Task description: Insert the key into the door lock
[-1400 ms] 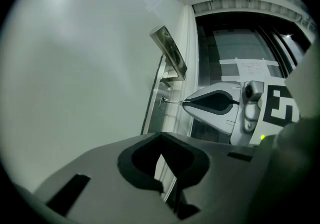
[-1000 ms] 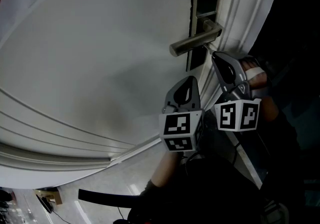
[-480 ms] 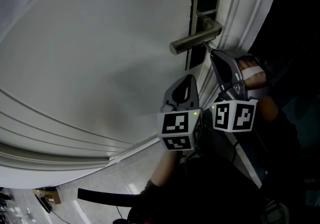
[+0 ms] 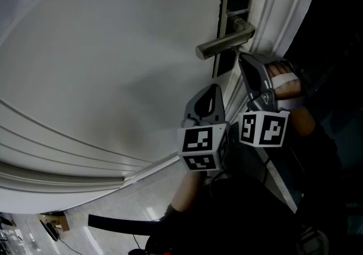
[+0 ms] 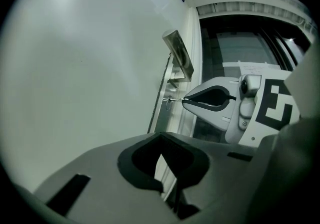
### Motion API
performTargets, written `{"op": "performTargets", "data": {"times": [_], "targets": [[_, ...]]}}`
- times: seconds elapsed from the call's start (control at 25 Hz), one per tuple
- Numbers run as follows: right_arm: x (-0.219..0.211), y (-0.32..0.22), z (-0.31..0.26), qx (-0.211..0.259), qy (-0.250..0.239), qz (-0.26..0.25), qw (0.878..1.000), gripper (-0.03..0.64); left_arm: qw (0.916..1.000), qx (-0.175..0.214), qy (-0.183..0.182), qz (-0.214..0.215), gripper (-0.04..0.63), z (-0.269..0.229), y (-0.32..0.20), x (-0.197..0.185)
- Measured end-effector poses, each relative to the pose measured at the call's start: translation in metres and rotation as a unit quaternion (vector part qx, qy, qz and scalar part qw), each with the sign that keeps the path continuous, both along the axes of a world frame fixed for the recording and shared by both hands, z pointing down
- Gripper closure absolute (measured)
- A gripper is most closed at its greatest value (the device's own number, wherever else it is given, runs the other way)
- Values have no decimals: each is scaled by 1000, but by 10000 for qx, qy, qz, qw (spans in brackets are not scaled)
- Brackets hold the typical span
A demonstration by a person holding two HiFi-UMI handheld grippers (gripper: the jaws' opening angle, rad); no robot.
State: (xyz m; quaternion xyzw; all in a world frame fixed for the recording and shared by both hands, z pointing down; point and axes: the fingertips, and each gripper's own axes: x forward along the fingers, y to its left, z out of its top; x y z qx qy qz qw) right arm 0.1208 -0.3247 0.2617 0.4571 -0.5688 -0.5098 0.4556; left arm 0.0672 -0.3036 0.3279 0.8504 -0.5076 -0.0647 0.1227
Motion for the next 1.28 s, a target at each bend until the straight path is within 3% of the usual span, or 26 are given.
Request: {"op": "performTargets", "data": {"times": [1.28], "targets": [[0,-2,1,33,88,46,9999,604,10000,-18,67,-11,595,0,0,-2]]}}
